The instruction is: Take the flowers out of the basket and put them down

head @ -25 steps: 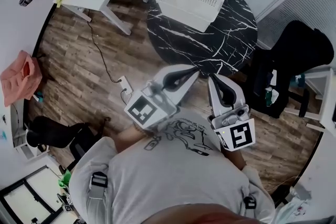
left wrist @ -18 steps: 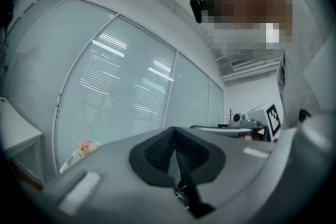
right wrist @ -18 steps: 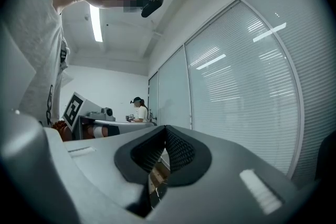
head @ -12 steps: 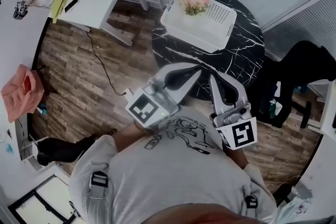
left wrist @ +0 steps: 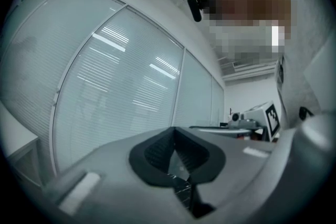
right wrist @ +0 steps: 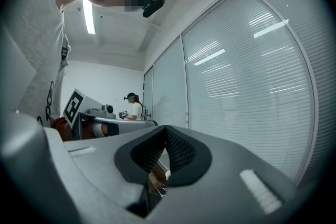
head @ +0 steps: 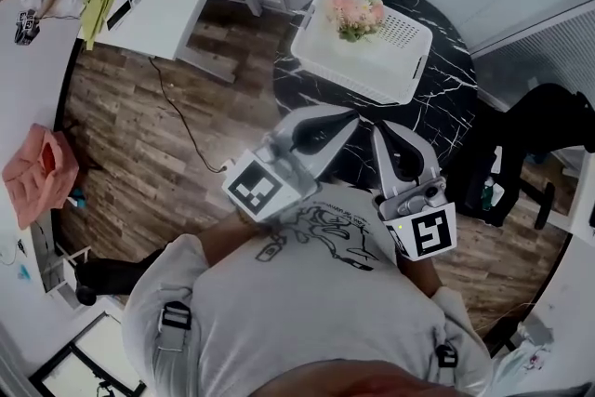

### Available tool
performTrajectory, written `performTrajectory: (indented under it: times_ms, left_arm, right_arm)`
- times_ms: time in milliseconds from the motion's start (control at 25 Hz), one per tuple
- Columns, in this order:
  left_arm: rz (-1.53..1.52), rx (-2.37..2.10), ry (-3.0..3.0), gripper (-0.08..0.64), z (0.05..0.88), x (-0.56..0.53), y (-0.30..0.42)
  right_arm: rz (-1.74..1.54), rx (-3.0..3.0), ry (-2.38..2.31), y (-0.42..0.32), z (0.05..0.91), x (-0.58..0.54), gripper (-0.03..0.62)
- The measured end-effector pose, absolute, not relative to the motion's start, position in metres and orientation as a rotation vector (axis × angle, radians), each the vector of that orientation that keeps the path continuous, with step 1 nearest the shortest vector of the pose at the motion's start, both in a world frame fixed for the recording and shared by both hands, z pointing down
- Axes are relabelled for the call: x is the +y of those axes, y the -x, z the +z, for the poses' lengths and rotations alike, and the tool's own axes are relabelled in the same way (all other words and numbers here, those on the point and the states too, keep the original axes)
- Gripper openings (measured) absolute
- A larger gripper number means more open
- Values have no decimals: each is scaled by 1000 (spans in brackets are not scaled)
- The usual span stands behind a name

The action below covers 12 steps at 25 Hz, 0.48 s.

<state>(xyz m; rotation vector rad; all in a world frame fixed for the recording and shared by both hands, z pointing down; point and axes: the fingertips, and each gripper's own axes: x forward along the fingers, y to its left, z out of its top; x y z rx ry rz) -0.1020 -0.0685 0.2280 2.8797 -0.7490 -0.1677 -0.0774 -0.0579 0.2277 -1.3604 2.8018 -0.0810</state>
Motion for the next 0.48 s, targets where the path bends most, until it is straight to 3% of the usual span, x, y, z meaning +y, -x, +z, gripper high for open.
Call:
performTrajectory:
  times_ms: [480]
  left_arm:
    - [-137,-732,-2878,2,243,-87,84]
  right_arm:
    - [-82,2823,1396,55,251,-74,5]
